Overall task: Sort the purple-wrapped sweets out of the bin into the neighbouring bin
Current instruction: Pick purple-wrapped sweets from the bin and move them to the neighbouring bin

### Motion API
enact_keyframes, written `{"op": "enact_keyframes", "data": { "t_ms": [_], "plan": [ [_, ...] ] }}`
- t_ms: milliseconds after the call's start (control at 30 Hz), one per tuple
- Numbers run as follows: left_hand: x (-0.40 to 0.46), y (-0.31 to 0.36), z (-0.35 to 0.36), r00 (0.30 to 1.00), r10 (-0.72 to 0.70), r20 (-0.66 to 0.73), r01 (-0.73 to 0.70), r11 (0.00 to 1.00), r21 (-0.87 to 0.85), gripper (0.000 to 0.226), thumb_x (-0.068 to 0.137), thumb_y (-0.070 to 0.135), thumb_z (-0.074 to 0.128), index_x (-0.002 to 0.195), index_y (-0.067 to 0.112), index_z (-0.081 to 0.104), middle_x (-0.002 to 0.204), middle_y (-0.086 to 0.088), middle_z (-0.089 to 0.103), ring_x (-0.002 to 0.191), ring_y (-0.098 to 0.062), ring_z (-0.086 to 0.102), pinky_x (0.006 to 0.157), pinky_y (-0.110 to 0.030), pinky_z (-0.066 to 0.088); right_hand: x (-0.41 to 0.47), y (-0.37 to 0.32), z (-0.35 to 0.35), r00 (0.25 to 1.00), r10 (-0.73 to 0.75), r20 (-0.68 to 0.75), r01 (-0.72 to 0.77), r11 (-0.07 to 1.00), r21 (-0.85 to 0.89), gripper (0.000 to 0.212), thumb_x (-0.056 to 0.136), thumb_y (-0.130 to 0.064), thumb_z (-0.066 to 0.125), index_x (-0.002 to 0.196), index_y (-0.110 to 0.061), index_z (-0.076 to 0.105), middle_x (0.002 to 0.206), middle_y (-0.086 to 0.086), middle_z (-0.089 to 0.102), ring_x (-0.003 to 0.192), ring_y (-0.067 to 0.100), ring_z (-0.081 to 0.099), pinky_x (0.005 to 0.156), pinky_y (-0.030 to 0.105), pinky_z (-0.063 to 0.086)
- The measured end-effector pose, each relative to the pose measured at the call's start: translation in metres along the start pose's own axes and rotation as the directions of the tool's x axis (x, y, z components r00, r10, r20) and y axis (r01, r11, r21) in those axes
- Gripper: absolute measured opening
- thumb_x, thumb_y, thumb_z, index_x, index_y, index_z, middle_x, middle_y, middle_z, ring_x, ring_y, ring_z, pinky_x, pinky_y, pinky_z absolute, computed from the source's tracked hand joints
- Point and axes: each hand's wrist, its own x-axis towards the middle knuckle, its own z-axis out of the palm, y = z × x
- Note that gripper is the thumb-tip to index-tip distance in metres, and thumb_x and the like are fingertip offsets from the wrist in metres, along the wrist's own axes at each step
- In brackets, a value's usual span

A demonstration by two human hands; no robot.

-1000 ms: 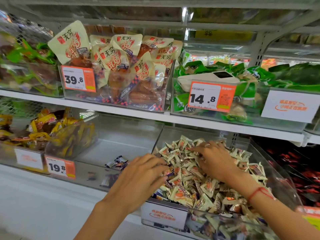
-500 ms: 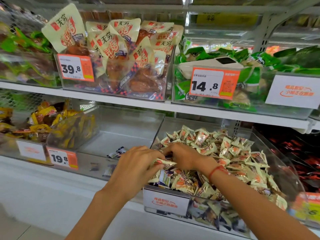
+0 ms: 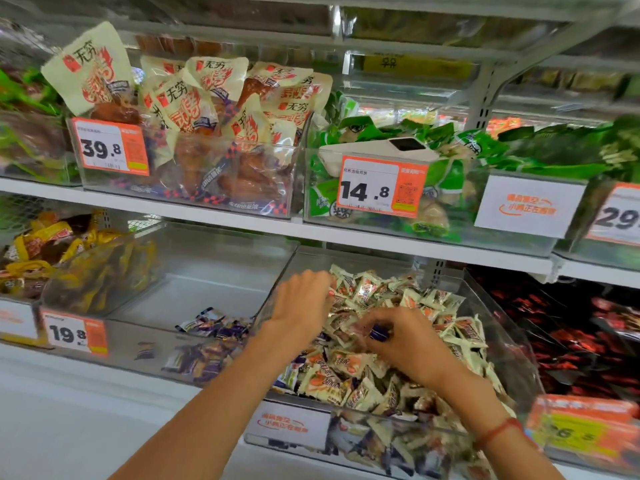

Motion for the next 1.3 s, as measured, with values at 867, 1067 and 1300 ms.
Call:
{"op": "enact_keyframes", "data": {
  "t_ms": [867,1067,1300],
  "plan": [
    [-0.042,-0.018,-0.008,0.996,0.063,0.062,-0.068,0.994,0.088,0.029,0.089,0.047,0.059,0.101,0.023,0.05,0.09,0.006,0.063,0.087,-0.015,0.059,0.065,-0.027,0.045,0.002,-0.013,-0.007,0.97,0.04,-0.24,0.047,0.936,0.348,0.032,0.089,-0.008,0.065,0.105,-0.036,0.066,0.1,-0.021,0.065,0.087,-0.011,0.061,0.079,0.009,0.05],
    [-0.075,-0.051,-0.055,0.924,-0.191,-0.331,0.081,0.944,-0.319,0.02,0.081,0.046,0.067,0.097,0.038,0.058,0.084,0.018,0.054,0.077,-0.006,0.052,0.059,-0.024,0.038,0.021,-0.058,0.02,0.955,0.101,-0.278,0.095,0.785,0.613,0.023,0.084,-0.01,0.071,0.101,-0.026,0.068,0.093,-0.01,0.069,0.084,-0.004,0.063,0.075,0.012,0.049],
    [-0.071,-0.123,-0.039,0.825,-0.506,-0.252,0.454,0.858,-0.24,0.032,0.093,0.049,0.049,0.103,0.022,0.062,0.088,-0.005,0.068,0.081,-0.029,0.062,0.057,-0.034,0.039,0.062,-0.119,0.052,0.958,-0.135,-0.255,0.238,0.868,0.436,0.018,0.087,-0.015,0.069,0.105,-0.019,0.074,0.1,-0.008,0.072,0.088,0.002,0.066,0.081,0.015,0.052]
  ]
}}
